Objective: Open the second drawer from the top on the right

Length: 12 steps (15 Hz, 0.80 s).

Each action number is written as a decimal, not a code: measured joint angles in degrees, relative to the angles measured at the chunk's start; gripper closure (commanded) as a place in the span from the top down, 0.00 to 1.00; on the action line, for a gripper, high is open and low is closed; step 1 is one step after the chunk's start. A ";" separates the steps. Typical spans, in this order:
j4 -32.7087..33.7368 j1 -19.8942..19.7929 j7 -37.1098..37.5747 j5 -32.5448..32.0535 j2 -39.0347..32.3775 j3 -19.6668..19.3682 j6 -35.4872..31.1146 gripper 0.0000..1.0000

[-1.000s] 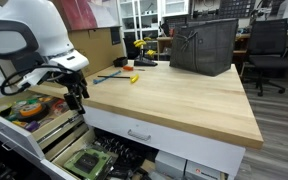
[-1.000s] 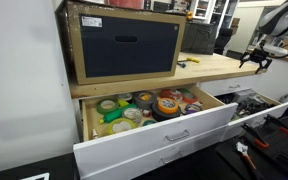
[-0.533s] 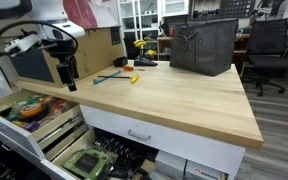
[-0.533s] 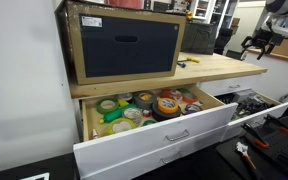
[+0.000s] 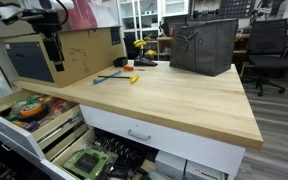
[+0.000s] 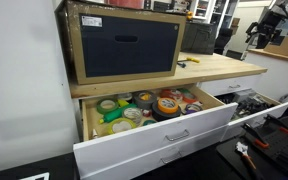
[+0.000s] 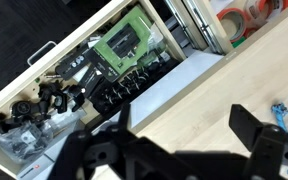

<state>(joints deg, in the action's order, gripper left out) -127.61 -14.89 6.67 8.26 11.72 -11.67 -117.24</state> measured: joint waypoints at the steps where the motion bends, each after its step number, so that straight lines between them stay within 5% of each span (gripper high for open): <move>1: 0.19 0.39 0.00 -0.47 0.77 0.11 1.06 1.00; 12: 0.13 5.40 0.69 -1.40 11.31 6.71 10.76 1.00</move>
<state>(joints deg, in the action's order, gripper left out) -127.48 -9.49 7.35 6.85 23.03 -4.96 -106.48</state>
